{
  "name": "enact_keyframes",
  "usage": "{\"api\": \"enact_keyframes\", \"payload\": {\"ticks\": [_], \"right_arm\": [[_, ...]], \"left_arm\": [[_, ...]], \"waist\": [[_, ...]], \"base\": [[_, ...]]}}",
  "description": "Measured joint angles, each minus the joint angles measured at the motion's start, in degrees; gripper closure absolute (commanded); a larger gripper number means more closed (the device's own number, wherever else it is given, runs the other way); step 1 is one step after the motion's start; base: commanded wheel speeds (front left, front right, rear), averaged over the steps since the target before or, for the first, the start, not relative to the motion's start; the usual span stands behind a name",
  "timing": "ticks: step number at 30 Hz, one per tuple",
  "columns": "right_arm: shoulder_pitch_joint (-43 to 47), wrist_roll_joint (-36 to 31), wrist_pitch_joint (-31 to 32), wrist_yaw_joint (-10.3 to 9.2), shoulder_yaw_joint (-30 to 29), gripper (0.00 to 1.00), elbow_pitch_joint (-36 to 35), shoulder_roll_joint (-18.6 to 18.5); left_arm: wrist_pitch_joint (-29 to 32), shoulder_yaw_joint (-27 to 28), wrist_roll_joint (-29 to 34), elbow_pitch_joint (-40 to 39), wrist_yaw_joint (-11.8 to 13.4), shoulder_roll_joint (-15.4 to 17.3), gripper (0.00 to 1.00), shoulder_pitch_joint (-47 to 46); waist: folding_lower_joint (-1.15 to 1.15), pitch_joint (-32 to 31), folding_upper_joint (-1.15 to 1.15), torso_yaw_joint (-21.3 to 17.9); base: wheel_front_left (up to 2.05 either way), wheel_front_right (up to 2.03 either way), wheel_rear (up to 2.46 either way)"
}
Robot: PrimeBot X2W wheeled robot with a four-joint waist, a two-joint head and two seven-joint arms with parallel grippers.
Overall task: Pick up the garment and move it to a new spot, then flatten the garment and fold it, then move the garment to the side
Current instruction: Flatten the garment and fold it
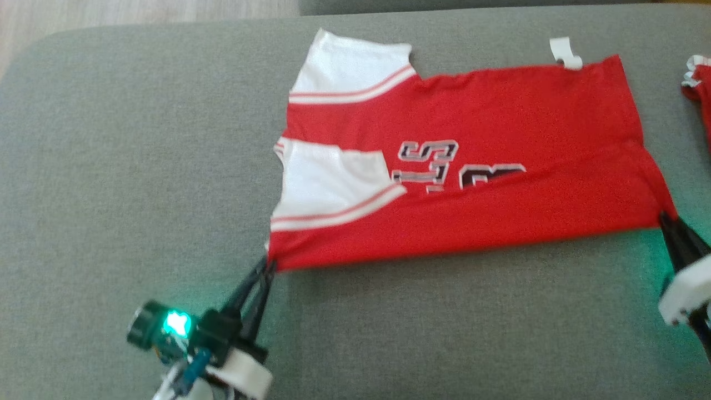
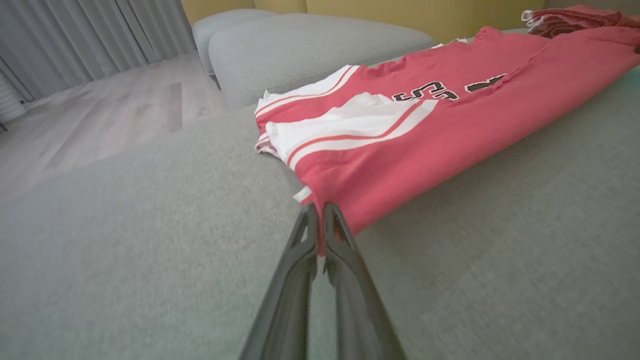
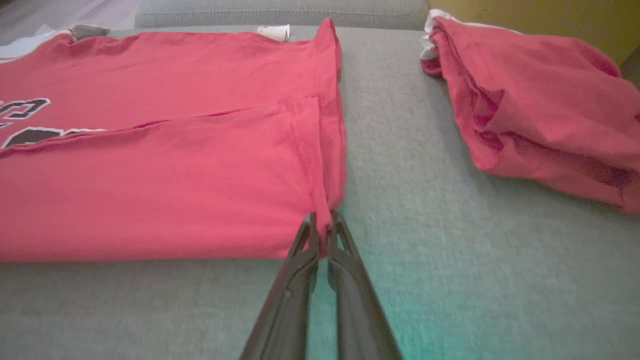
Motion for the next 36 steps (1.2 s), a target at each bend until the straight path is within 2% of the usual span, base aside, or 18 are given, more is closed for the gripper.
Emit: {"api": "enact_keyframes", "payload": {"ticks": [6, 15, 16, 17, 18, 19, 21, 22, 23, 27, 32, 36], "right_arm": [[7.4, -0.4, 0.6, 0.00, -3.0, 1.00, -5.0, -1.4], [16.5, -3.5, 4.1, 0.00, -9.8, 1.00, -13.6, -1.4], [17.4, -3.8, 4.6, 0.00, -10.7, 0.85, -14.5, -1.2], [18.1, -4.2, 5.2, 0.00, -11.4, 0.59, -15.4, -0.9], [18.6, -4.4, 5.9, 0.00, -12.1, 0.10, -16.2, -0.5], [19.1, -4.8, 6.5, 0.00, -12.7, 0.00, -17.1, 0.0], [19.7, -5.5, 6.9, 0.00, -14.0, 0.00, -18.4, 0.7], [19.9, -5.9, 6.9, 0.00, -14.8, 0.00, -19.0, 0.9], [19.9, -6.4, 6.9, 0.00, -15.5, 0.00, -19.8, 1.0], [19.8, -8.4, 6.2, 0.00, -16.6, 0.00, -24.1, 2.1], [19.5, -10.9, 4.6, 0.00, -17.0, 0.00, -28.1, 4.1], [17.6, -12.6, 4.6, 0.00, -16.2, 0.00, -29.9, 5.9]], "left_arm": [[1.3, -2.0, -1.1, -2.5, 0.6, 0.1, 1.00, 6.1], [3.1, -3.2, -2.7, -5.8, 1.5, 0.7, 1.00, 10.2], [3.4, -3.3, -2.8, -6.0, 1.4, 0.8, 1.00, 10.3], [3.5, -3.3, -3.0, -6.0, 1.4, 0.8, 1.00, 10.4], [4.0, -3.4, -3.0, -6.1, 1.4, 0.9, 1.00, 10.3], [4.4, -3.5, -3.0, -6.2, 1.3, 0.9, 1.00, 10.3], [5.7, -4.0, -3.0, -6.2, 0.3, 0.9, 0.47, 10.1], [6.6, -4.4, -3.0, -6.2, 0.0, 0.9, 0.47, 10.0], [7.2, -4.4, -3.1, -6.2, -0.1, 0.9, 0.00, 9.9], [7.9, -3.8, -3.6, -6.8, -0.1, 1.4, 0.00, 7.9], [9.0, -0.1, -5.0, -11.2, -0.4, 2.7, 0.00, 1.7], [13.1, 2.1, -5.1, -11.8, -4.4, 6.3, 0.00, -8.6]], "waist": [[0.00, -1.0, 0.00, 0.1], [0.00, -0.7, 0.00, 0.2], [0.00, -0.7, 0.00, 0.2], [0.00, -0.6, 0.00, 0.2], [0.00, -0.6, 0.00, 0.2], [0.01, -0.6, 0.00, 0.2], [0.01, -0.5, 0.00, 0.1], [0.01, -0.5, 0.00, 0.0], [0.01, -0.4, 0.00, -0.2], [0.01, -0.1, 0.00, -1.2], [0.01, 1.4, 0.00, -2.8], [0.01, 3.1, 0.00, -4.5]], "base": [[0.00, 0.00, 0.00], [0.00, 0.00, 0.00], [0.00, 0.00, 0.00], [0.00, 0.00, 0.00], [0.00, 0.00, 0.00], [0.00, 0.00, 0.00], [0.00, 0.00, 0.00], [0.00, 0.00, 0.00], [0.00, 0.00, 0.00], [0.00, 0.00, 0.00], [0.00, 0.00, 0.00], [0.00, 0.00, 0.00]]}}
